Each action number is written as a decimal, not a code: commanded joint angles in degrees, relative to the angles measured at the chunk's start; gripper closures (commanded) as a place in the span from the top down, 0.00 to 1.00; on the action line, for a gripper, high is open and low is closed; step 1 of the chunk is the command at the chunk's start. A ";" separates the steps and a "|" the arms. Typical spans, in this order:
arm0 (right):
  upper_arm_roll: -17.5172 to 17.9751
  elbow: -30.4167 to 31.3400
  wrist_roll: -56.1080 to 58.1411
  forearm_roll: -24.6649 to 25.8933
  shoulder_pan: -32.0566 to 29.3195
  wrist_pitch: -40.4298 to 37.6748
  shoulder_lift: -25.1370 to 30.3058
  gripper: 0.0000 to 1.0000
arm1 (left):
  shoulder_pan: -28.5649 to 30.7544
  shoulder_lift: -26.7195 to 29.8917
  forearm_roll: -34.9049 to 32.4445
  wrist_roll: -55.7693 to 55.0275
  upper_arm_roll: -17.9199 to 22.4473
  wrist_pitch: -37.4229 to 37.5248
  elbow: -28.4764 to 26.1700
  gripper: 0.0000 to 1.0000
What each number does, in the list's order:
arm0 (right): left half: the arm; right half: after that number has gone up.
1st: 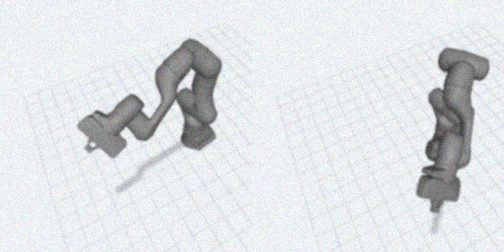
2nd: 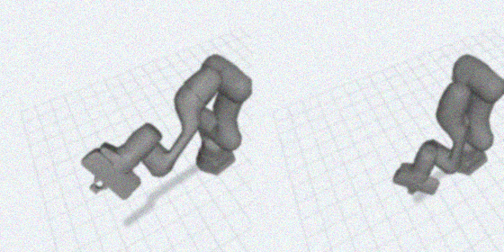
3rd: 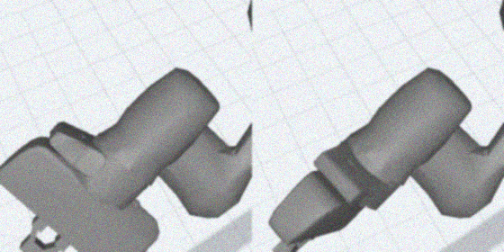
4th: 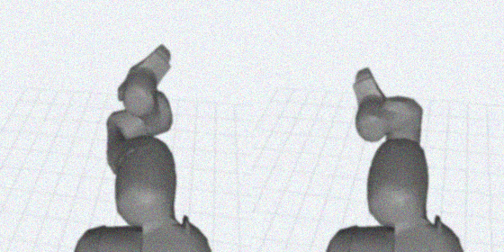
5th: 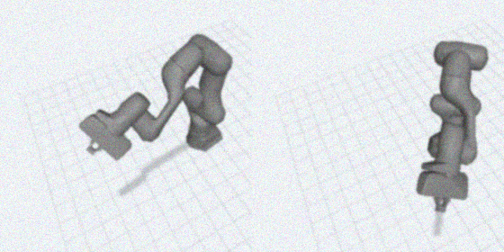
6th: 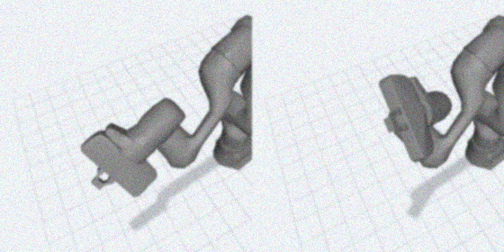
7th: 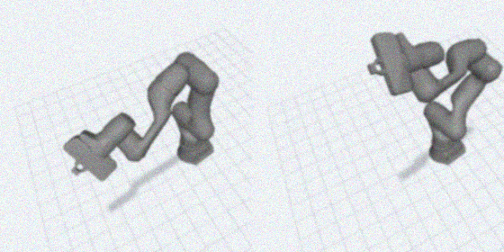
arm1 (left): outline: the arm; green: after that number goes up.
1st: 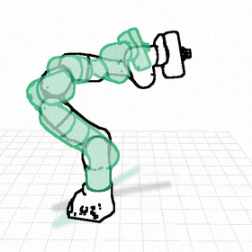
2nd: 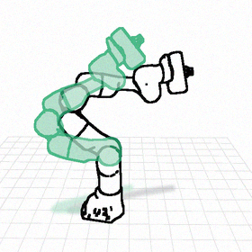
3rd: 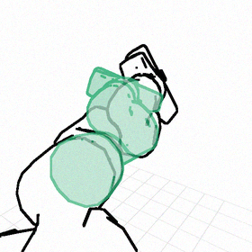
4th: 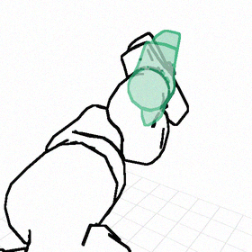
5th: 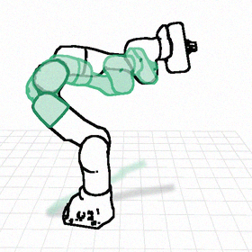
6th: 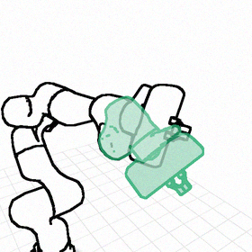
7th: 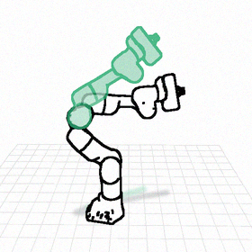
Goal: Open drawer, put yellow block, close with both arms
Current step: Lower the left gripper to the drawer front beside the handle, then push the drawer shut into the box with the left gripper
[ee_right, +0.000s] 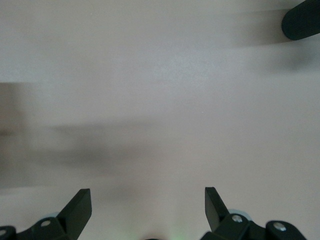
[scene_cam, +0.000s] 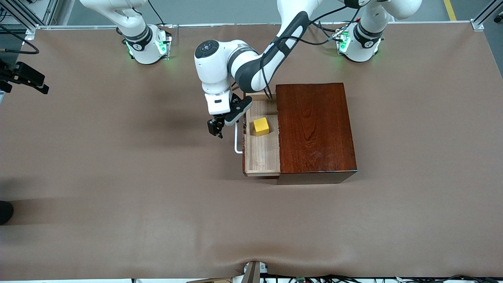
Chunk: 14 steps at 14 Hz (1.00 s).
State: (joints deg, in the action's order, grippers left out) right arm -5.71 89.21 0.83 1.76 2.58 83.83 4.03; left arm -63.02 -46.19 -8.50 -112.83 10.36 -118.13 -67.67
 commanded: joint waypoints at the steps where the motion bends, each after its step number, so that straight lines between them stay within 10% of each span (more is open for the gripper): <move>1: 0.34 -1.32 1.02 -0.09 -0.65 -0.51 -0.60 1.00 | 0.35 1.54 -0.46 -0.82 -0.25 4.30 0.17 1.00; 14: 0.52 -1.15 1.10 -0.09 0.14 -1.30 -0.34 1.00 | 2.99 2.51 1.12 0.24 -0.16 8.79 -0.44 1.00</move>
State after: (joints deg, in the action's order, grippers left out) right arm -5.32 89.20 1.26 1.73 2.74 83.35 4.02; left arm -60.98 -45.06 -7.00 -113.62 10.04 -112.12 -67.30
